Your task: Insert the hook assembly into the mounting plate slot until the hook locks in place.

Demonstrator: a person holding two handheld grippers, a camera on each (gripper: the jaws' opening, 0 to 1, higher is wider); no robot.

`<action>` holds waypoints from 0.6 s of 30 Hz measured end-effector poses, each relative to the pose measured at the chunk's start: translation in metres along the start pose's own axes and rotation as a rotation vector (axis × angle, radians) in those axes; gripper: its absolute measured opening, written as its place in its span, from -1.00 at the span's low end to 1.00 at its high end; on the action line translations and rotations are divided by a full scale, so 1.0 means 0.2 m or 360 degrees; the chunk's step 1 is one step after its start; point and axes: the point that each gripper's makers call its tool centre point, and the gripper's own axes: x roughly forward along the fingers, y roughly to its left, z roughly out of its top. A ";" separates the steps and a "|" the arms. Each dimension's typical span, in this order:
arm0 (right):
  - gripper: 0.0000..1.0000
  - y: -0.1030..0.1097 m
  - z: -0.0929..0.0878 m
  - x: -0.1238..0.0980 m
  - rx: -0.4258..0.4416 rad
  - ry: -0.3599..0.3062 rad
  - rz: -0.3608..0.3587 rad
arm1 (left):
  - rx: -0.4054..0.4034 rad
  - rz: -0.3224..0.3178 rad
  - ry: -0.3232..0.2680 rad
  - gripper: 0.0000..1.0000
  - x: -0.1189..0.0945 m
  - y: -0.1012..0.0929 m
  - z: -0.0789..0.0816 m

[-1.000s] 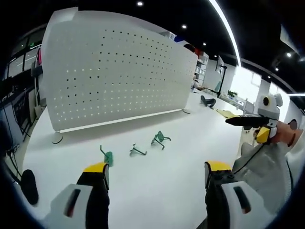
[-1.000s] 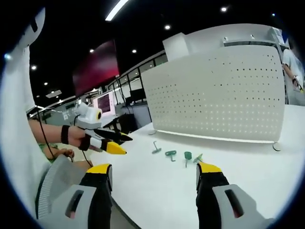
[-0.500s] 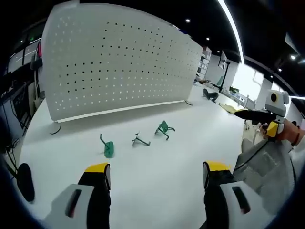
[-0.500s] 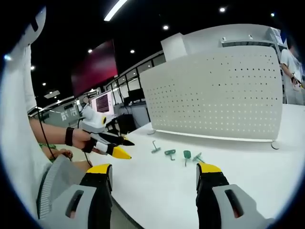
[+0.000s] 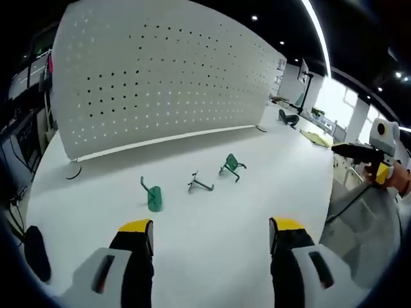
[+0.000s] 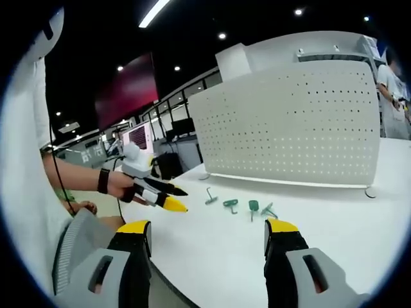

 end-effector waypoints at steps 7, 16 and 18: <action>0.45 0.01 -0.01 -0.01 -0.0001 0.0023 0.0002 | -0.0028 -0.0005 0.0005 0.44 0.04 0.05 0.02; 0.44 0.02 0.00 0.00 0.0000 0.0026 0.0000 | -0.0047 -0.0001 0.0011 0.43 0.08 0.11 0.03; 0.44 0.02 0.00 0.00 0.0006 0.0029 0.0000 | -0.0047 0.0005 0.0023 0.41 0.09 0.12 0.03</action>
